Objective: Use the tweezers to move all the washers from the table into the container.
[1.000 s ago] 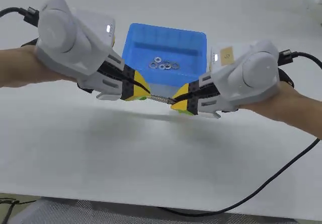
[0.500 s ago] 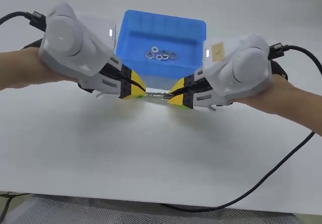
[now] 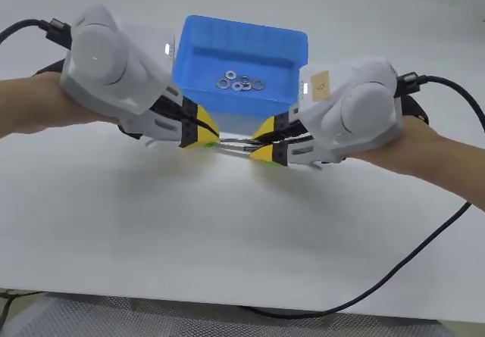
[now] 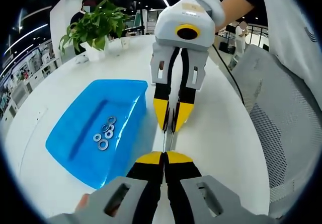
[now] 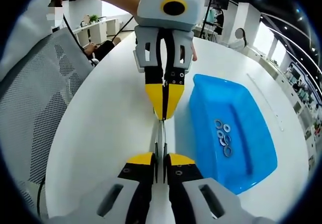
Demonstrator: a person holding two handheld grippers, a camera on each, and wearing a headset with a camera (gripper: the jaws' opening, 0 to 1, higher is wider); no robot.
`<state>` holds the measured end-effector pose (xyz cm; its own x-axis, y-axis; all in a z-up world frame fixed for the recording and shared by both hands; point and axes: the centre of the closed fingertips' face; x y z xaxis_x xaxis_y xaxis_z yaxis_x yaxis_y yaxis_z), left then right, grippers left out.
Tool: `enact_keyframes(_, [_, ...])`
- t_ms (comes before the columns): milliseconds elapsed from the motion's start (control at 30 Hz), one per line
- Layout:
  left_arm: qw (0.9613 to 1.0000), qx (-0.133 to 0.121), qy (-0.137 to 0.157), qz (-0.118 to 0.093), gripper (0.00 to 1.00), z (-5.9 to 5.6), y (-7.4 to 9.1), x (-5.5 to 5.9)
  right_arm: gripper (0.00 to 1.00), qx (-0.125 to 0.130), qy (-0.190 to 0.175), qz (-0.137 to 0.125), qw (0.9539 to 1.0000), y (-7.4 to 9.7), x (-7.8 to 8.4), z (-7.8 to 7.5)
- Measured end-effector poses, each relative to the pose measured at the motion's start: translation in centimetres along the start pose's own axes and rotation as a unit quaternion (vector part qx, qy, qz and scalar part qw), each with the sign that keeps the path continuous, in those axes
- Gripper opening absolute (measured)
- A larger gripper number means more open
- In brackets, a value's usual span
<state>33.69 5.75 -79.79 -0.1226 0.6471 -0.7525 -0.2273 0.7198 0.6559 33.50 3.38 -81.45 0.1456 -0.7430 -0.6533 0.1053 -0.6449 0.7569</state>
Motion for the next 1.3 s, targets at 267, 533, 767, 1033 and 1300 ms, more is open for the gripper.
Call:
enact_keyframes(267, [0.9998, 0.008, -0.007, 0.014, 0.05, -0.5, -0.1, 0.3, 0.13, -0.019, -0.050, -0.011, 0.9985, -0.1, -0.2, 0.4])
enact_keyframes(533, [1.0000, 0.000, -0.005, 0.007, 0.05, -0.1, 0.5, -0.7, 0.17, -0.003, -0.049, -0.003, 0.9988, 0.2, -0.2, 0.2])
enact_keyframes(767, [0.9996, -0.027, 0.010, 0.006, 0.05, 0.0, 3.6, -0.7, 0.17, 0.032, -0.073, -0.038, 0.9961, 2.8, -0.7, 0.3])
enact_keyframes(1033, [0.9972, -0.069, 0.022, 0.019, 0.07, -1.4, 7.8, 0.6, 0.17, 0.082, -0.112, -0.079, 0.9872, 7.0, 0.4, 2.1])
enact_keyframes(1300, [0.9957, -0.081, 0.030, 0.031, 0.12, -4.1, 10.4, 1.0, 0.19, 0.108, -0.123, -0.093, 0.9822, 8.5, 0.7, 5.9])
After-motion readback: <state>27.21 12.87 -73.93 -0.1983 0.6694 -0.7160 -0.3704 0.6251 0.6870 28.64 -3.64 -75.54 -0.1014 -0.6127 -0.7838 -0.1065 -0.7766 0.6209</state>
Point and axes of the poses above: the centre of the closed fingertips' face, and the gripper's own axes: y roughly backward along the fingers, z roughly to its left, x roughly out of its underside, and after that the axes turned 6 degrees about -x, right-handed
